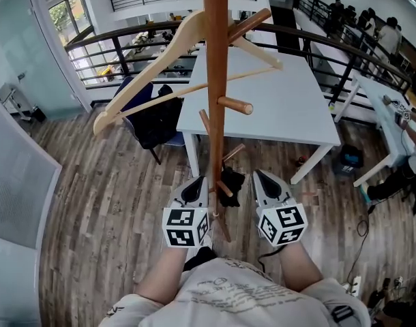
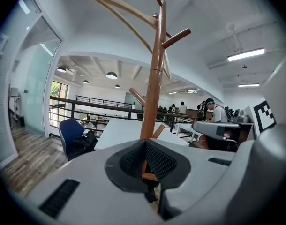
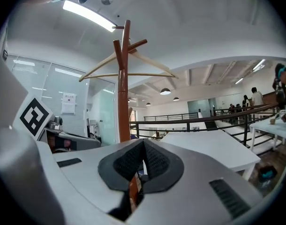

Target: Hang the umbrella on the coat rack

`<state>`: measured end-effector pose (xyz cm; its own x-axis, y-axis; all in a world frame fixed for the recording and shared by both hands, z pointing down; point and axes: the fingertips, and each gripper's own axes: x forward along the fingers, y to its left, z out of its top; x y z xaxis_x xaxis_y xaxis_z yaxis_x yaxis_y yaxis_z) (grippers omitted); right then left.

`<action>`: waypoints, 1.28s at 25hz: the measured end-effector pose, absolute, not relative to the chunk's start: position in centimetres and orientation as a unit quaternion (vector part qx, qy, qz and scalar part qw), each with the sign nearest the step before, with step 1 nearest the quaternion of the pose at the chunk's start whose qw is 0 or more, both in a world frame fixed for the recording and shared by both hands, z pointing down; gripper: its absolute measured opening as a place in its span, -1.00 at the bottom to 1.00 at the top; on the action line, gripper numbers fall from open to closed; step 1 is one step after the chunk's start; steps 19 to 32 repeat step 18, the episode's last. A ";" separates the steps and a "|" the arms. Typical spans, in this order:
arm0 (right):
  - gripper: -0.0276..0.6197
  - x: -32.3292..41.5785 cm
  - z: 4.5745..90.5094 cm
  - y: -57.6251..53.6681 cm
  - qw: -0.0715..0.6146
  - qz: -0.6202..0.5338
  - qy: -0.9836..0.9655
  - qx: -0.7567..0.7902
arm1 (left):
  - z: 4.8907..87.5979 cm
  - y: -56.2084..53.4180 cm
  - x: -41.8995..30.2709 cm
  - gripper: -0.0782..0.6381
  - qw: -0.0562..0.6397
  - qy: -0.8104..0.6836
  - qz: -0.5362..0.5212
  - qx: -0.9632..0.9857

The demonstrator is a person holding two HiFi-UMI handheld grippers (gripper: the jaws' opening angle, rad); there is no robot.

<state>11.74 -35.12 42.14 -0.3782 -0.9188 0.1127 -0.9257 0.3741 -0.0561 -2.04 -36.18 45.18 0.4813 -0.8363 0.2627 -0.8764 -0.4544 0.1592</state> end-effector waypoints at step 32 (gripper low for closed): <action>-0.91 12.8 42.2 -34.8 0.038 0.043 -0.823 0.564 | 44.8 -35.9 -3.1 -0.77 0.137 -0.523 0.067 0.839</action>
